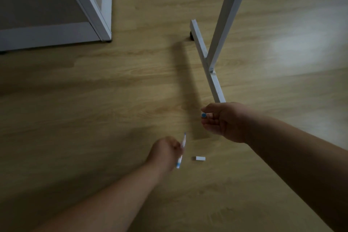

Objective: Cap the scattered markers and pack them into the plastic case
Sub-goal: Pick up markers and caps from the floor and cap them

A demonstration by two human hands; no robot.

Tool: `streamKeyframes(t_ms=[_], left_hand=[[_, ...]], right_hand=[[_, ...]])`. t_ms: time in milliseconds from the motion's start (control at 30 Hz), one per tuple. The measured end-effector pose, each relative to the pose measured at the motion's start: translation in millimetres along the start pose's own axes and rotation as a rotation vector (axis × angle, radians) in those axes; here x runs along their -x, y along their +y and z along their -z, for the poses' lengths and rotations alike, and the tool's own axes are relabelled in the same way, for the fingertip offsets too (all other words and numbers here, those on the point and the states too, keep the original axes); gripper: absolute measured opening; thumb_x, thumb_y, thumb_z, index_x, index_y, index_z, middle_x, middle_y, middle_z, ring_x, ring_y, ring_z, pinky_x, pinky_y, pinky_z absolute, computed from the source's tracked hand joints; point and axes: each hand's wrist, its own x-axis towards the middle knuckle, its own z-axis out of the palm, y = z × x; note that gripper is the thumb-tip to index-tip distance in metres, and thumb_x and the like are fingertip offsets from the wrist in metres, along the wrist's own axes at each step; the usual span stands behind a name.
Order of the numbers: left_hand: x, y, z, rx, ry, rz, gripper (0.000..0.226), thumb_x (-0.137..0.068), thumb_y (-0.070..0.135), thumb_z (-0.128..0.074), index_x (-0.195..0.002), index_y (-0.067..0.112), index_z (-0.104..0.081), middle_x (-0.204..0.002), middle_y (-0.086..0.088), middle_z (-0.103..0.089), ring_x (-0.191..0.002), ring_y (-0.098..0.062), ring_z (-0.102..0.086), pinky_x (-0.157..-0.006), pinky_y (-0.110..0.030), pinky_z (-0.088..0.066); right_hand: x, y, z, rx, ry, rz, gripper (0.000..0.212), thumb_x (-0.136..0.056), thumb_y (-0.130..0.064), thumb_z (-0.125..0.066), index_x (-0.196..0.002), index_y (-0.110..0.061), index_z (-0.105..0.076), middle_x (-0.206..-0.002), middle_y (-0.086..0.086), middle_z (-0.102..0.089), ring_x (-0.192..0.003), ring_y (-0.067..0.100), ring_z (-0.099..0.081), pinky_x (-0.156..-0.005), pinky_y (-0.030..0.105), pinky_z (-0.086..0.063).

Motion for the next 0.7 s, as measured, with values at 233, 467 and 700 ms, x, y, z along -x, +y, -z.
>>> streamKeyframes(t_ms=[233,467,700], left_hand=[[-23,64,53,0.400,0.024,0.006,0.009,-0.089,0.019,-0.072,-0.085,0.013,-0.067,-0.072,0.003,-0.072,-0.059,-0.005,-0.066,-0.057,-0.023,-0.052],[-25,79,67,0.441,-0.040,-0.067,0.009,-0.090,0.019,-0.070,-0.092,0.011,-0.068,-0.085,-0.004,-0.077,-0.073,-0.013,-0.071,-0.063,-0.030,-0.050],[-20,76,69,0.450,-0.117,-0.101,0.005,-0.089,0.009,-0.070,-0.093,0.008,-0.067,-0.086,-0.009,-0.076,-0.067,-0.014,-0.065,-0.058,-0.028,-0.045]], right_hand=[[0,-5,-3,0.017,-0.008,-0.002,0.007,-0.090,-0.007,-0.062,-0.093,-0.001,-0.059,-0.071,0.011,-0.061,-0.063,0.017,-0.062,-0.057,0.026,-0.059],[-5,-7,-3,0.029,0.005,-0.010,0.009,-0.089,-0.007,-0.065,-0.093,-0.001,-0.061,-0.068,0.009,-0.061,-0.059,0.016,-0.064,-0.055,0.027,-0.059],[-5,-11,-4,0.054,-0.013,0.071,0.021,-0.087,-0.007,-0.066,-0.107,0.000,-0.062,-0.085,0.011,-0.059,-0.070,0.017,-0.062,-0.058,0.027,-0.059]])
